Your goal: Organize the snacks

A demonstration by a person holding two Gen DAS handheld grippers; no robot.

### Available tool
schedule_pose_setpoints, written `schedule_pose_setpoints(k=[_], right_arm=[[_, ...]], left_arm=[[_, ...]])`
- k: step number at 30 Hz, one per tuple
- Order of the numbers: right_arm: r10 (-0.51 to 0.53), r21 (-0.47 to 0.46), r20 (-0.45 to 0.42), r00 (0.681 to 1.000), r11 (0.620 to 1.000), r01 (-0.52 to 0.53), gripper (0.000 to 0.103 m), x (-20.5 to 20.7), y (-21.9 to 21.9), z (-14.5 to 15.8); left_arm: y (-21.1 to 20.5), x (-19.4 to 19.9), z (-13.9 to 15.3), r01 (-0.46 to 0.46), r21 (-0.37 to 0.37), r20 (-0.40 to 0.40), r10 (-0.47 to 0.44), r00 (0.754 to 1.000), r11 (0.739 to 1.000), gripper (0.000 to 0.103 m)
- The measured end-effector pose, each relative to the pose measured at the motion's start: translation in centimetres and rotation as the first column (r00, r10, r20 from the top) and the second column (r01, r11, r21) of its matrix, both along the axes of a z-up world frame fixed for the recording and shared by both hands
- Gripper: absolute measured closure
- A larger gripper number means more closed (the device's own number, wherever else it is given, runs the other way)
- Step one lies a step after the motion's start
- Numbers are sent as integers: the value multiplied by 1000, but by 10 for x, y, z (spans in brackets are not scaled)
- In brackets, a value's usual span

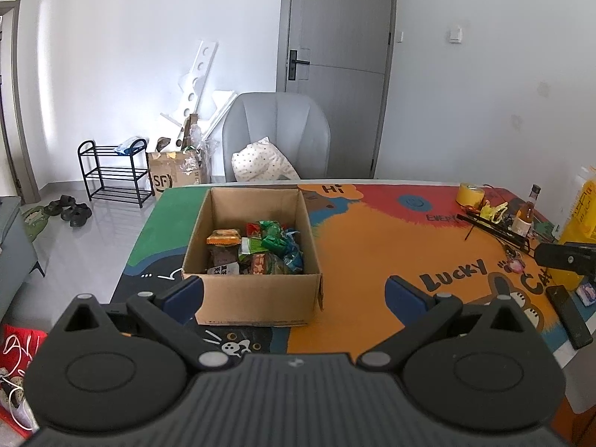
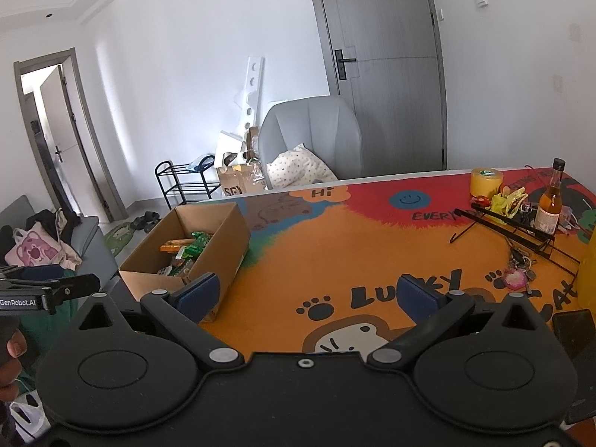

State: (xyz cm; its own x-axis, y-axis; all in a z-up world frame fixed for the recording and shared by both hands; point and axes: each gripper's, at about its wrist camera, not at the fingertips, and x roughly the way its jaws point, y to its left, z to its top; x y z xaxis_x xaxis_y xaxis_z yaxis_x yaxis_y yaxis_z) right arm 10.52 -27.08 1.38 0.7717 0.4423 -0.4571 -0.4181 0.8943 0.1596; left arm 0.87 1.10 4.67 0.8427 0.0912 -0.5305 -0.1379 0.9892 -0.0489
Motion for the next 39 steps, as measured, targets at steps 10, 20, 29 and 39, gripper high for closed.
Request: schedule_pose_setpoints(k=[10, 20, 29, 39], right_arm=[[-3, -6, -6, 1000, 1000, 3, 0, 1, 0, -2], [-2, -6, -6, 1000, 1000, 2, 0, 1, 1, -2], [11, -14, -6, 1000, 1000, -11, 0, 1, 2, -2], [21, -21, -10, 1000, 1000, -21, 0, 1, 5, -3]], left_arm=[[-1, -1, -1, 13, 7, -7, -13, 1000, 1000, 0], [-1, 0, -2, 20, 1, -10, -20, 1000, 1000, 0], [-1, 1, -2, 24, -10, -11, -25, 1000, 1000, 0], [-5, 1, -4, 47, -3, -7, -47, 999, 999, 0]])
